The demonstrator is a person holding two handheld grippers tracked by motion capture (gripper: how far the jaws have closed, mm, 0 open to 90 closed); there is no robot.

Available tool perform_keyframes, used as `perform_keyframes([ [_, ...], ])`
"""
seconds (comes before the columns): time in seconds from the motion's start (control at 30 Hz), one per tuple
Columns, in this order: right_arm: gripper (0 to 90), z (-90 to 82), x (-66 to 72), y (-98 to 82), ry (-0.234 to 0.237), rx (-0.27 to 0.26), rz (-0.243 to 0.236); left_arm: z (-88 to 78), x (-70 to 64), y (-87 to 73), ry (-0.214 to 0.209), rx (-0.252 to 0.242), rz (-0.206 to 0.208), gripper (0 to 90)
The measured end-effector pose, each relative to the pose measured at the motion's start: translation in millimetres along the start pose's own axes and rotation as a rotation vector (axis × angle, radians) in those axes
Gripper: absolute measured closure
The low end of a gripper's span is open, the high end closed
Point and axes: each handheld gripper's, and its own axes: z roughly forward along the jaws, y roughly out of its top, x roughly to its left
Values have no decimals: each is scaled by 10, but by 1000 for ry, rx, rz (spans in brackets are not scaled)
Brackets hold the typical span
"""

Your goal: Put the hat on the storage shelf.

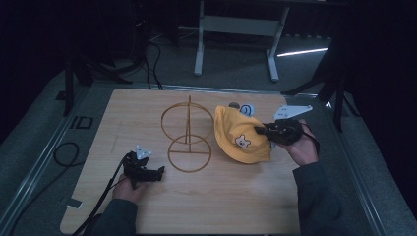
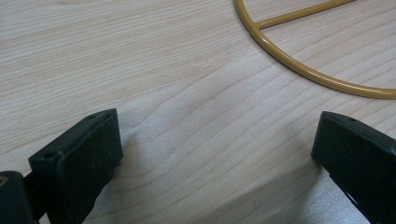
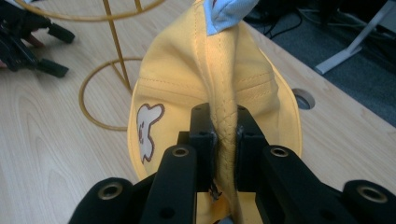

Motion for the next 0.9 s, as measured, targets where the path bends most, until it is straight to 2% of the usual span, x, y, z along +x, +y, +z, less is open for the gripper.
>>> perform_keyframes([
  [0.27,813,-68,26,50,3,-28,-5,0,-1,0,-1,-1,-1,19],
  [0.6,814,-155,42,89,-14,-67,-9,0,-1,0,0,0,-1,19],
  [0.9,813,-217,50,139,-6,-90,-17,0,0,0,-1,0,-1,19],
])
